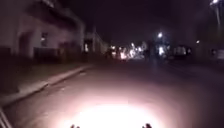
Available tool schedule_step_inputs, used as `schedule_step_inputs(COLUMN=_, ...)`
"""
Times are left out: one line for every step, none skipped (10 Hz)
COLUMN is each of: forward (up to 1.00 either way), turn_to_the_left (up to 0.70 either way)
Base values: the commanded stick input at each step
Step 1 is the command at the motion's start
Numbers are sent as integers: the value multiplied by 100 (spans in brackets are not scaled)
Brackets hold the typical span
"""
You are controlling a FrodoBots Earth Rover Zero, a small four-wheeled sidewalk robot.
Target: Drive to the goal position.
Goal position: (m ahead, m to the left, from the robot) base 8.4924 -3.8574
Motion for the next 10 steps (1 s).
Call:
schedule_step_inputs(forward=70, turn_to_the_left=0)
schedule_step_inputs(forward=70, turn_to_the_left=0)
schedule_step_inputs(forward=70, turn_to_the_left=0)
schedule_step_inputs(forward=70, turn_to_the_left=-16)
schedule_step_inputs(forward=70, turn_to_the_left=-35)
schedule_step_inputs(forward=70, turn_to_the_left=-33)
schedule_step_inputs(forward=70, turn_to_the_left=-32)
schedule_step_inputs(forward=70, turn_to_the_left=-29)
schedule_step_inputs(forward=70, turn_to_the_left=-2)
schedule_step_inputs(forward=70, turn_to_the_left=0)
